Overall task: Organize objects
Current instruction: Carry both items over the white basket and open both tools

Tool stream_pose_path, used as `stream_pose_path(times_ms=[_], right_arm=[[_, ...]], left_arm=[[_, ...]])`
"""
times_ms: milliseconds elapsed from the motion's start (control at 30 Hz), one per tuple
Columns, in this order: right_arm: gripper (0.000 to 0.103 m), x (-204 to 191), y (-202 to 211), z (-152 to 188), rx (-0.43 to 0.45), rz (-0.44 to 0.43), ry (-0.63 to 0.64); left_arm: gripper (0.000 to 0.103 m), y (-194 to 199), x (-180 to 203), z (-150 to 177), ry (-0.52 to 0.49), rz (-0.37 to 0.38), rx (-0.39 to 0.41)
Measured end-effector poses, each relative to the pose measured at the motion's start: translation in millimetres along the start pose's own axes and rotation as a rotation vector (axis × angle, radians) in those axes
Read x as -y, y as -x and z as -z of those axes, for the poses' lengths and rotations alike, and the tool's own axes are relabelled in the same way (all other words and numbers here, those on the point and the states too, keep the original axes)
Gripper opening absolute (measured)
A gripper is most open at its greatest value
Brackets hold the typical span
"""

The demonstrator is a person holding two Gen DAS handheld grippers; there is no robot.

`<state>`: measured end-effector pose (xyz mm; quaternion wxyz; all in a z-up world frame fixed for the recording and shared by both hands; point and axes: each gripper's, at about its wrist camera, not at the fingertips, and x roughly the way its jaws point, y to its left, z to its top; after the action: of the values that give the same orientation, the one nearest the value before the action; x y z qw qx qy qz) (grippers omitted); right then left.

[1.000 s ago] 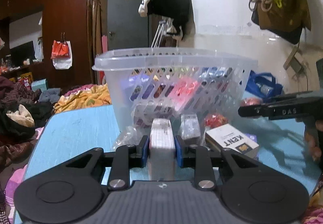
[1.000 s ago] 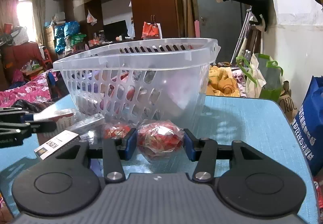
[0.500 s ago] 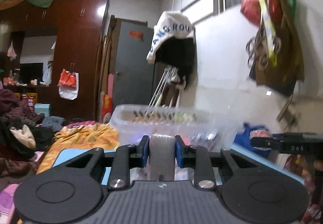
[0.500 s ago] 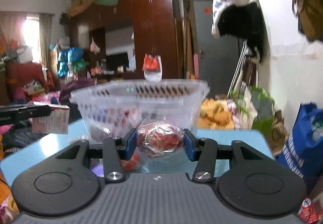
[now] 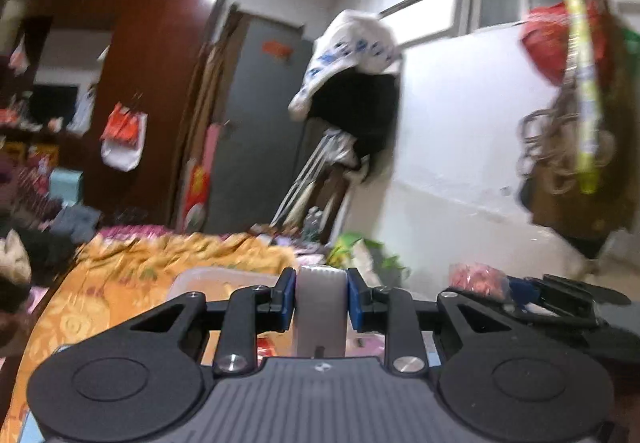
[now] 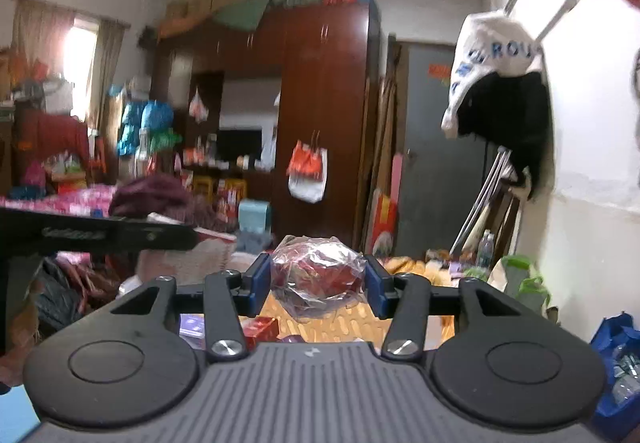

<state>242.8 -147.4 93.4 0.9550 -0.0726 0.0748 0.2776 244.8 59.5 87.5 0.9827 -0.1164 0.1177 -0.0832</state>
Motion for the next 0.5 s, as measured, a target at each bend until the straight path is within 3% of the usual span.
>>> stream_pose_path(times_ms=[67,100,133,167,233,333,500], right_arm=[[0.054,-3,-14,4,-0.011,0.012,0.026],[0.058,-4,-20,6,-0.004,0.023,0.030],[0.076,-4,-21,8,0.013,0.034,0.015],[0.102,-2,-20,9,0.030,0.042,-0.012],[0.103,2,-11,13,0.051,0.040,-0.078],[0.103,9,15,23,0.034,-0.047,-0.140],[0.103,-2,60,64,-0.025,-0.058,-0.121]], left_arm=[[0.039,-12,-4,1,0.001,0.026,-0.002],[0.053,-14,-5,3,-0.020,0.044,0.002],[0.066,-13,-5,5,-0.029,0.039,0.013],[0.072,-10,-6,6,-0.028,0.020,0.022],[0.075,4,-12,6,-0.010,0.018,0.039],[0.084,39,-19,14,0.016,0.061,0.065],[0.088,87,-10,52,-0.031,0.043,0.026]])
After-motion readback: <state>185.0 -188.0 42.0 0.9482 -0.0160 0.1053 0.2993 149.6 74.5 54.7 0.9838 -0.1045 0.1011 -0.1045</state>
